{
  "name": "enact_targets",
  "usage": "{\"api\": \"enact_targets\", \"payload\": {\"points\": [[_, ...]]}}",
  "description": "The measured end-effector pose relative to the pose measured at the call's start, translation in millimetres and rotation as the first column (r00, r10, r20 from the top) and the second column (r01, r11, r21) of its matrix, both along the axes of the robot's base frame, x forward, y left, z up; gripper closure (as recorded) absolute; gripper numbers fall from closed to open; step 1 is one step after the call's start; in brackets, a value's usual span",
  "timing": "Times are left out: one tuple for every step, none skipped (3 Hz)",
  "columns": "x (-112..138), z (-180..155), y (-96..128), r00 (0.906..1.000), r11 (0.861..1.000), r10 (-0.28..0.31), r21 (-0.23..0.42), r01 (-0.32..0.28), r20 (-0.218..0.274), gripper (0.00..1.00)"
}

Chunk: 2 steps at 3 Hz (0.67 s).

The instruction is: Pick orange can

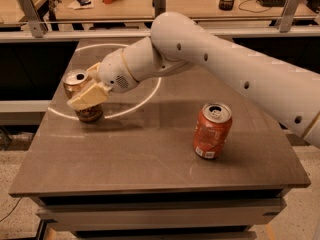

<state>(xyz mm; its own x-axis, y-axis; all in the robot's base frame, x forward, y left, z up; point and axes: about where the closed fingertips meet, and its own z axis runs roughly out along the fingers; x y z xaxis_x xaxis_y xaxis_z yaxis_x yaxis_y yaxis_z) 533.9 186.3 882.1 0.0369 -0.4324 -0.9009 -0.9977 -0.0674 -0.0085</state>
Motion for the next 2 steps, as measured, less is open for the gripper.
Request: {"api": "enact_targets", "payload": {"points": [[10,15,-15,0.9996,0.999,-0.027,-0.034,0.027,0.006,0.95],[27,46,-46,0.9947,0.992,-0.102,-0.077,0.103,0.018,1.0]]}}
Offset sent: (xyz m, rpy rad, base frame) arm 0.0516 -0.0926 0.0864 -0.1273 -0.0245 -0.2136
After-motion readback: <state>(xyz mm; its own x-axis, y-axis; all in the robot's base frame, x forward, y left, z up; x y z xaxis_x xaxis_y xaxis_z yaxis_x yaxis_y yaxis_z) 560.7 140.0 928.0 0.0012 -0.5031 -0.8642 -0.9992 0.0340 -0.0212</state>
